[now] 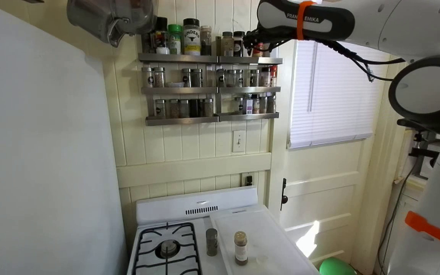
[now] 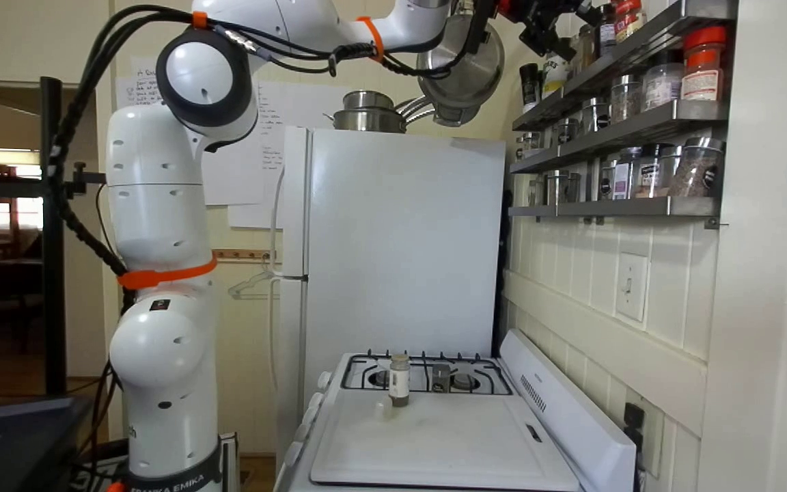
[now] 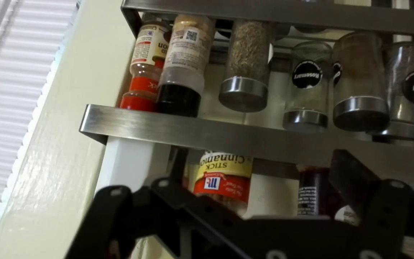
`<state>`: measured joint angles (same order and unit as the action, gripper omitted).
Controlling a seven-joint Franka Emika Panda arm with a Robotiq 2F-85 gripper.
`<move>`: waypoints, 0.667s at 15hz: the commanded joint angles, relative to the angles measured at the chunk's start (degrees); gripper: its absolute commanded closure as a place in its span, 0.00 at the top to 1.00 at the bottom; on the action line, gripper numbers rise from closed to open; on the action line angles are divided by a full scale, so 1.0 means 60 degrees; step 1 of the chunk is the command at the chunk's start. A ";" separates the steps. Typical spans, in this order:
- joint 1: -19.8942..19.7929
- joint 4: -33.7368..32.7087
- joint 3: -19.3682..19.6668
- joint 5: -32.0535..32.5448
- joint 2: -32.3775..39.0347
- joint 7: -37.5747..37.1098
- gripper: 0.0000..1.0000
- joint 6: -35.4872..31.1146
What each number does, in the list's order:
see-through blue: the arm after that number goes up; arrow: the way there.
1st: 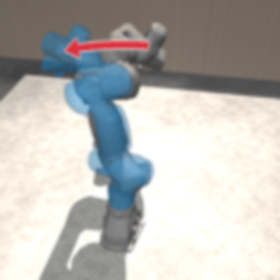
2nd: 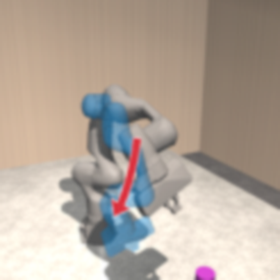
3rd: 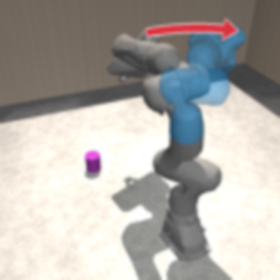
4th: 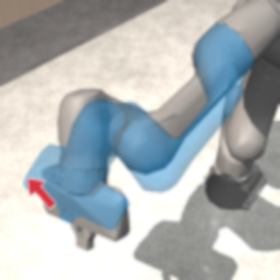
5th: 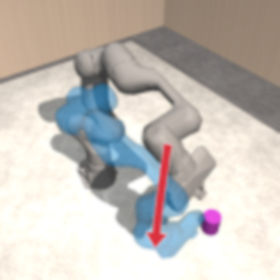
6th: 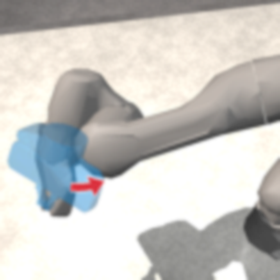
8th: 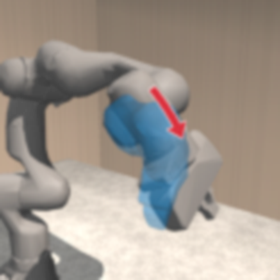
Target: Put the orange bottle on the shelf
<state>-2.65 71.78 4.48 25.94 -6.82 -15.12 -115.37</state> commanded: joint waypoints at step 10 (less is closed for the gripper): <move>-0.0741 0.4947 -0.0411 0.0255 -0.3042 -0.0388 1.00 -0.2191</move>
<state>-4.75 94.92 3.52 27.66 -20.60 -16.82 -126.11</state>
